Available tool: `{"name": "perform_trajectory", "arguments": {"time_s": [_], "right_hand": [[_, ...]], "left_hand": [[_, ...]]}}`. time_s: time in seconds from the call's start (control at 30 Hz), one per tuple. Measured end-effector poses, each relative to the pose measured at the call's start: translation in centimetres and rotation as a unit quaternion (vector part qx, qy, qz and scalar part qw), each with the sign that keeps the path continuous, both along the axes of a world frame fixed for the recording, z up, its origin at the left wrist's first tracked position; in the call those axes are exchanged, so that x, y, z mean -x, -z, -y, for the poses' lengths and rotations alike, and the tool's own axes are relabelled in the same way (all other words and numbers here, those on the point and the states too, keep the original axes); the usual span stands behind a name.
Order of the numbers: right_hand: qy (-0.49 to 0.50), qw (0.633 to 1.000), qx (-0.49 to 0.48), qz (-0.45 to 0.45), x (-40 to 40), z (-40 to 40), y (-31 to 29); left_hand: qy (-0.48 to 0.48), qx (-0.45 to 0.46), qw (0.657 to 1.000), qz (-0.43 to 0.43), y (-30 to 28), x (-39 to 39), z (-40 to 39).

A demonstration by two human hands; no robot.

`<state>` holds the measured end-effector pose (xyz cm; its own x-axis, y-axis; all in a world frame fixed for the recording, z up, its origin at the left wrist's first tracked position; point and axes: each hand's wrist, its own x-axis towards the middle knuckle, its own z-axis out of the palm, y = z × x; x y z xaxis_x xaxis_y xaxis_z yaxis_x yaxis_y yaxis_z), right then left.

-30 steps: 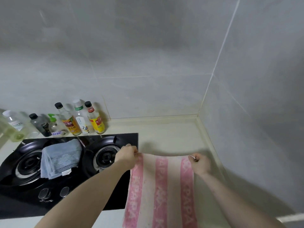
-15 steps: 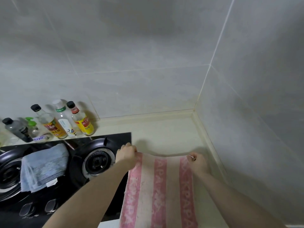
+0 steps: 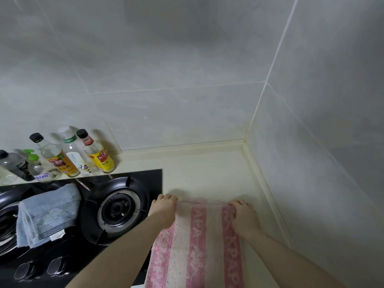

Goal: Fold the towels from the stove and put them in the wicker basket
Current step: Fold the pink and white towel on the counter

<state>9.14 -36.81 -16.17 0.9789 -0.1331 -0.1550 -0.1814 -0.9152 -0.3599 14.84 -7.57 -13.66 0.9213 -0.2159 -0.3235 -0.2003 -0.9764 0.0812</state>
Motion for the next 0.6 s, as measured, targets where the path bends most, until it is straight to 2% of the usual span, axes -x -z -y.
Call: {"name": "perform_trajectory", "arguments": {"time_s": [0.23,0.43,0.6], "right_hand": [[0.005,0.998,0.041,-0.043,-1.6,0.0,0.7],[0.016,0.998,0.042,-0.036,-1.7,0.3,0.6],[0.024,0.999,0.021,0.023,-1.4,0.0,0.6]], "left_hand": [[0.005,-0.041,0.999,0.000,0.7,-1.2,0.3],[-0.014,0.083,0.995,0.061,1.1,-0.8,-0.2],[-0.030,0.144,0.989,0.025,0.8,-0.8,-0.9]]}}
